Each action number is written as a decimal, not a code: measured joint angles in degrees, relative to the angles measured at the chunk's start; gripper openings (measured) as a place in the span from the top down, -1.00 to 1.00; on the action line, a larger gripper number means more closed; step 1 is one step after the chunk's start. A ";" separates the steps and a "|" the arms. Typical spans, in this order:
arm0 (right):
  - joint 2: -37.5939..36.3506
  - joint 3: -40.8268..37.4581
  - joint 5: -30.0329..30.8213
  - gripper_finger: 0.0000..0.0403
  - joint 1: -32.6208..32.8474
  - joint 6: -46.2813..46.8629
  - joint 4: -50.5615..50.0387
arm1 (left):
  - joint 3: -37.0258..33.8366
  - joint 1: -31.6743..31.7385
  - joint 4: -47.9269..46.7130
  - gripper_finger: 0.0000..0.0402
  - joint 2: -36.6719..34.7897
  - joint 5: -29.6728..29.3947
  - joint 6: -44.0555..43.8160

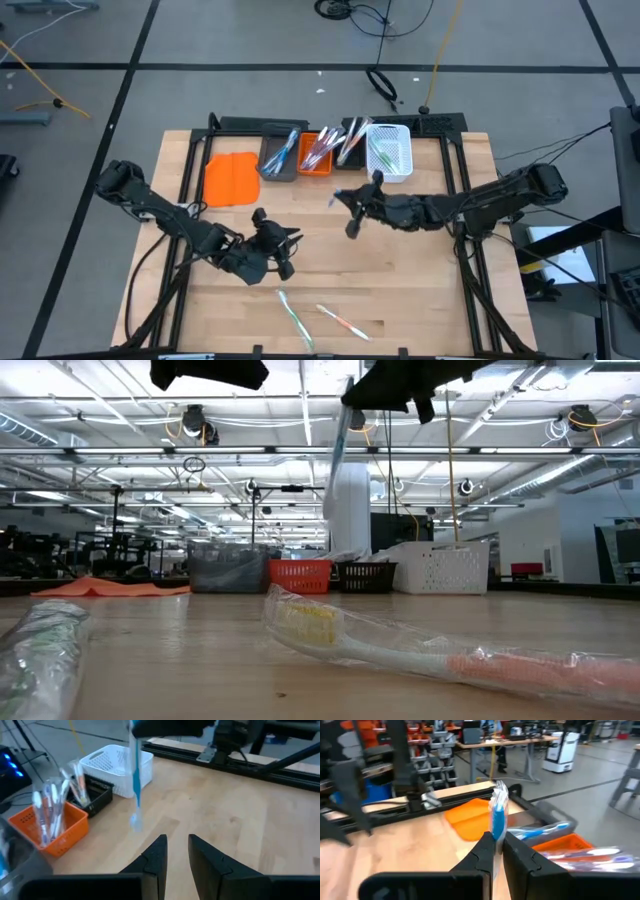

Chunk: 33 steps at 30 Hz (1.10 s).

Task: Pick & Place Toothbrushes
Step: Put the blue toothbrush into the gray bin

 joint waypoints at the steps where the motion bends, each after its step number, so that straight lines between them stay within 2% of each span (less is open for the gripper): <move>1: 0.02 0.31 -0.01 0.93 -0.72 -0.39 -0.08 | 0.00 0.19 -0.31 0.62 0.00 -0.46 -0.11; 4: 0.01 0.72 -0.26 0.93 -2.77 -0.24 0.00 | 0.00 1.19 -1.24 0.62 0.00 -1.16 -2.09; 11: 0.07 0.73 -9.76 0.93 -7.02 0.50 4.67 | 0.00 5.76 -2.85 0.62 0.00 -2.55 -5.37; 14: 0.07 0.73 -11.02 0.93 -7.15 0.38 4.91 | 0.00 7.88 -3.31 0.62 0.00 -2.57 -5.37; 19: 0.07 0.74 -15.15 0.93 -6.79 -0.53 6.45 | 0.00 9.66 -2.98 0.62 0.00 -0.91 -0.63; 22: 0.04 0.76 -15.24 0.93 -6.81 -0.91 6.96 | 0.00 10.01 -2.12 0.58 0.00 -0.45 1.58; 25: 0.07 0.76 -15.28 0.93 -6.84 -1.04 6.94 | 0.00 10.09 -0.73 0.46 0.00 0.36 2.92; 33: 0.06 0.76 -16.81 0.93 -6.83 -1.55 9.39 | 0.07 12.23 4.49 -0.06 1.61 2.23 5.09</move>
